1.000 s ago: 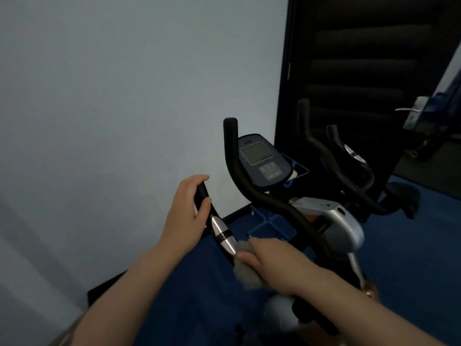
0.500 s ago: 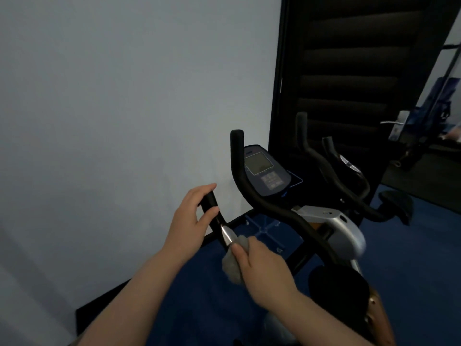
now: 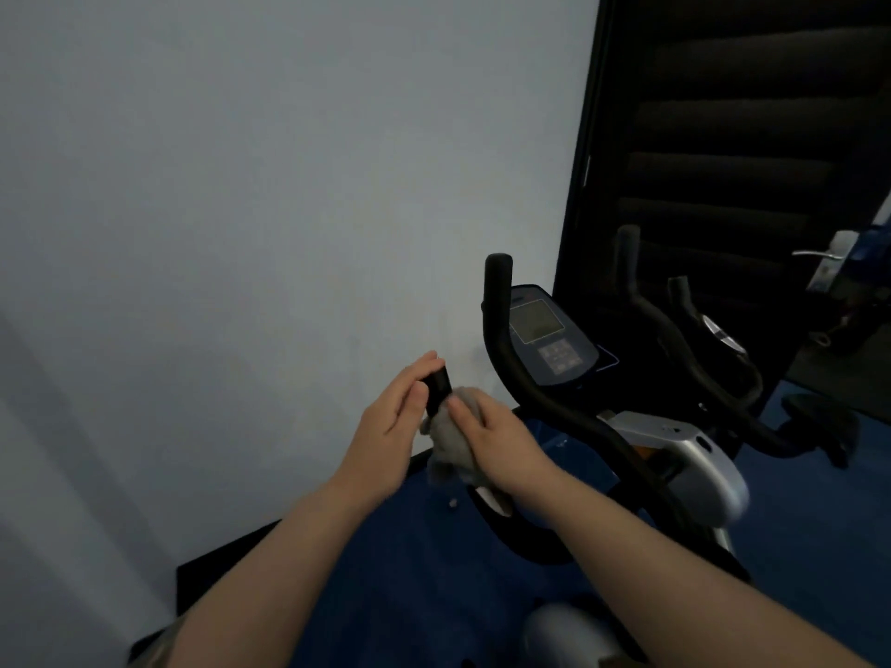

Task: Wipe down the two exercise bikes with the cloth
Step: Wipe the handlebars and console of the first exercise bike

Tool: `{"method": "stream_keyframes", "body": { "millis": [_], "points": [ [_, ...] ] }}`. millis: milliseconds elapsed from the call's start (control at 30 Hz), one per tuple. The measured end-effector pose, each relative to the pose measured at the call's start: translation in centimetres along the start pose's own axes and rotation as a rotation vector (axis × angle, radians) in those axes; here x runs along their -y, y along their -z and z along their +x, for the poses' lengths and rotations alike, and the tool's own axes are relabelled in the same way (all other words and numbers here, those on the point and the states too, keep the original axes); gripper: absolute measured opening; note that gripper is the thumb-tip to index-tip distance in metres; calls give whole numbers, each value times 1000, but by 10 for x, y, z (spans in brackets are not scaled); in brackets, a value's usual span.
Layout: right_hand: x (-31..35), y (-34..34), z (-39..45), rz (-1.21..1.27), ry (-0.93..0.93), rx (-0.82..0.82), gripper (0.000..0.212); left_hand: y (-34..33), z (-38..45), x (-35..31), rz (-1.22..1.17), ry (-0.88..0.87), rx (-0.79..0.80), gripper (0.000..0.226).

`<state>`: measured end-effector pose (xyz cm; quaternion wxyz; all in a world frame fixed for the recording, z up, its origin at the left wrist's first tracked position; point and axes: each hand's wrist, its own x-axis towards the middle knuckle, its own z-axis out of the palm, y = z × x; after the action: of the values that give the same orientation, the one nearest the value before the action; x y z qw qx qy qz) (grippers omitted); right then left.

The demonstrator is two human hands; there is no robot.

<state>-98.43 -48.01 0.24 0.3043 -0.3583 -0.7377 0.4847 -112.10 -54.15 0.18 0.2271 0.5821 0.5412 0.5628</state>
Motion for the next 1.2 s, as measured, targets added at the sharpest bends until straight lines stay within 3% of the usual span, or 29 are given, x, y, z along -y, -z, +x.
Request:
{"method": "stream_keyframes", "body": {
  "millis": [167, 367, 567, 633, 733, 833, 933, 1100, 1200],
  "points": [
    [22, -14, 25, 70, 80, -108, 27, -8, -7, 2, -82, 17, -23, 48],
    [-3, 5, 7, -77, 7, 72, 33, -12, -7, 4, -21, 4, -60, 50],
    [7, -4, 7, 16, 43, 86, 25, -16, -7, 6, -24, -23, -84, 40],
    [-2, 5, -5, -50, 6, 174, 22, -15, -6, 6, 6, -32, -78, 37],
    [5, 25, -1, -197, -72, 313, 36, -20, -7, 8, 47, -51, -111, 38],
    [13, 22, 5, -180, -99, 322, 46, -28, -9, 10, 51, -46, -158, 42],
    [-1, 19, -13, -138, -62, 328, 38, -31, -9, 7, 95, -68, -152, 48],
    [-25, 72, -49, -463, -70, 617, 36, -32, -10, 9, 160, -102, -146, 51],
    [-20, 85, -46, -609, -30, 707, 33, -42, -10, 6, 171, -90, -207, 54]
  ]
}}
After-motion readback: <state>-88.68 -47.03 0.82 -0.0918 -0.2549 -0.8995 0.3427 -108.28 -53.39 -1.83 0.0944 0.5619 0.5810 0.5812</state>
